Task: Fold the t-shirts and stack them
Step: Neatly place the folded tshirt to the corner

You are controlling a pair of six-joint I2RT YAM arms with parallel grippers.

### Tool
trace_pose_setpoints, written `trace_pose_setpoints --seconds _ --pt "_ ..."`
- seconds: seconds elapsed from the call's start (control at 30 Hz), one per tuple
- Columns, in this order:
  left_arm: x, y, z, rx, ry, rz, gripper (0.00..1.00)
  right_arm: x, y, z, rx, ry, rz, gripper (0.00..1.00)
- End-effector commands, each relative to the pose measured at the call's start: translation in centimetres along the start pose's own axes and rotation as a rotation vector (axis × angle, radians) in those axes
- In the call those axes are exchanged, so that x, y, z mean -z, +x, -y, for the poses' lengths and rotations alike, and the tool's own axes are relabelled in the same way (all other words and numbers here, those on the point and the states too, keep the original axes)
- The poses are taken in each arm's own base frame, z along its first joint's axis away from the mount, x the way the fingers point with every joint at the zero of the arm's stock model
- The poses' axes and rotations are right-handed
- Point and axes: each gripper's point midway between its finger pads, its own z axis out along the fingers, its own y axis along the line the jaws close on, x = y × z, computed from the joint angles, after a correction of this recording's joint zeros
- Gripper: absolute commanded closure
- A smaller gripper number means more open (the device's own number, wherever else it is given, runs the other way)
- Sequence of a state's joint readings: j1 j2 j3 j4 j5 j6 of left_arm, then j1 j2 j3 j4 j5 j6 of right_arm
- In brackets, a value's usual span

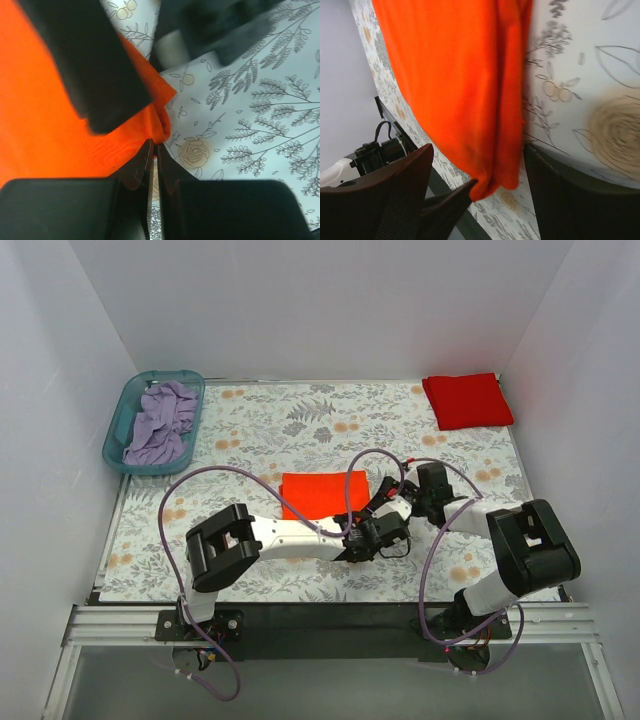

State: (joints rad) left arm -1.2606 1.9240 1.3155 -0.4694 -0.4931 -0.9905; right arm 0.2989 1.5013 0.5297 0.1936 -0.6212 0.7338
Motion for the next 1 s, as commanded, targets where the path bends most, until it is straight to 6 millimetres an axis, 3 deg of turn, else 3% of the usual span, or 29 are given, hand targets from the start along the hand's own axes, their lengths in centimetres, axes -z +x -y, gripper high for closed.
trace_pose_setpoints --seconds 0.0,0.1,0.3,0.53,0.67,0.83,0.87,0.93,0.97 --pt "2.9 -3.9 0.0 0.062 0.043 0.118 1.00 -1.7 -0.4 -1.9 0.050 -0.047 0.003 0.21" --pt "3.2 -4.5 -0.2 0.075 0.038 0.137 1.00 -2.6 0.3 -2.1 0.060 -0.044 -0.023 0.23" --pt "3.6 -4.7 -0.2 0.087 0.042 0.146 1.00 -3.5 1.3 -1.6 0.070 -0.036 -0.064 0.39" --pt "3.7 -4.7 0.1 0.105 0.059 0.146 1.00 -3.9 0.9 -1.5 0.133 -0.037 -0.065 0.78" --pt "4.3 -5.0 0.1 0.138 0.070 0.150 0.87 -3.7 -0.1 -1.7 0.209 -0.025 -0.058 0.98" --pt "6.8 -7.4 -0.7 0.228 0.090 0.193 0.58 -3.3 -2.2 -1.2 0.381 0.079 -0.082 0.99" --pt "7.1 -7.7 -1.5 0.264 0.081 0.191 0.55 -3.2 -4.0 -1.6 0.464 0.114 -0.061 0.99" --pt "8.1 -8.5 -3.0 0.313 0.077 0.207 0.49 -2.5 -4.8 -0.5 0.480 0.198 -0.088 0.99" --pt "7.9 -8.6 -4.9 0.352 0.054 0.197 0.48 -2.3 -5.9 0.1 0.506 0.250 -0.075 0.99"
